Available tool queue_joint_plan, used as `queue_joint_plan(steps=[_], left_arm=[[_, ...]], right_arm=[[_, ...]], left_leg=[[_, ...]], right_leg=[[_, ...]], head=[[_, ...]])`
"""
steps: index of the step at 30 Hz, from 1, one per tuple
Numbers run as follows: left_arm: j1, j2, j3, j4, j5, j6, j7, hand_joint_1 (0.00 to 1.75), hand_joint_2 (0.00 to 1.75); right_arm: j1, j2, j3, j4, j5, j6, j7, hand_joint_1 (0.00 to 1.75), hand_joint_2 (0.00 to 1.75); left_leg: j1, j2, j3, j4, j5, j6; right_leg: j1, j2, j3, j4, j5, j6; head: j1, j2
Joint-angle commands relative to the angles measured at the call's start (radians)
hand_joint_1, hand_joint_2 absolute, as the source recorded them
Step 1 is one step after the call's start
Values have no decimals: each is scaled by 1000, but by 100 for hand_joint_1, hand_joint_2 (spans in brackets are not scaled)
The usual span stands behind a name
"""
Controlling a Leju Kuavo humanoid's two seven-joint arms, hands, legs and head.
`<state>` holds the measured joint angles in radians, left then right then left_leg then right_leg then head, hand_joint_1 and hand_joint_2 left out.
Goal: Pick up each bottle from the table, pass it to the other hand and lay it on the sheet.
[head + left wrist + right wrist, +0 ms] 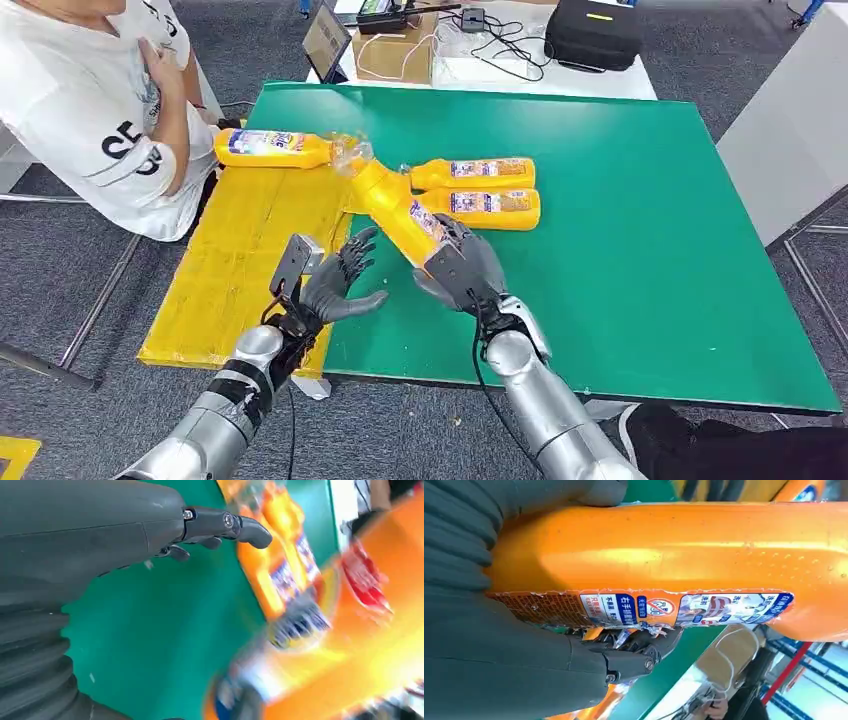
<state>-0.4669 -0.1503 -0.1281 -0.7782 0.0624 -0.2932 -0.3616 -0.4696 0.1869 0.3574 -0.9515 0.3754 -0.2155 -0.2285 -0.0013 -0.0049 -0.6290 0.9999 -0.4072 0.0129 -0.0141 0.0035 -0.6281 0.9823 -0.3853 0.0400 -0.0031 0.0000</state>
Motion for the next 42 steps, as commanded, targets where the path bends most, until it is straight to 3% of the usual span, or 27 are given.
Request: queue_joint_plan(steps=[1, 17, 22, 33, 42], left_arm=[[-6, 3, -97, -99, 89, -14, 35, 0, 175], [-1, 6, -101, -94, 162, -15, 32, 0, 175], [-11, 7, -108, -80, 185, -25, 31, 0, 175], [-36, 18, -104, -40, 214, -49, 40, 0, 175], [-41, 10, -94, -34, 231, -55, 40, 0, 175]], right_arm=[[-50, 71, 103, 207, 7, 30, -22, 175, 175], [-30, 95, 163, 246, 12, 72, -31, 175, 175], [-27, 113, 238, 289, 51, 91, -26, 175, 175], [-110, 92, 352, 382, 126, 161, -12, 175, 175], [-110, 91, 352, 382, 122, 169, -21, 175, 175]], left_leg=[[1, 1, 5, 0, -3, -1], [2, -1, 5, 0, -3, -1], [1, 0, 3, 0, -1, -1], [2, -1, 3, 0, -1, -1], [2, -3, 4, 0, -2, -1]], right_leg=[[1, 1, 5, 0, -2, -2], [2, -2, 6, 0, -3, -2], [1, -1, 3, -1, -2, -1], [1, -2, 3, 0, -2, -1], [2, -5, 5, -1, -3, -2]], head=[[0, 0], [0, 0], [0, 0], [1, 0], [0, 0]])
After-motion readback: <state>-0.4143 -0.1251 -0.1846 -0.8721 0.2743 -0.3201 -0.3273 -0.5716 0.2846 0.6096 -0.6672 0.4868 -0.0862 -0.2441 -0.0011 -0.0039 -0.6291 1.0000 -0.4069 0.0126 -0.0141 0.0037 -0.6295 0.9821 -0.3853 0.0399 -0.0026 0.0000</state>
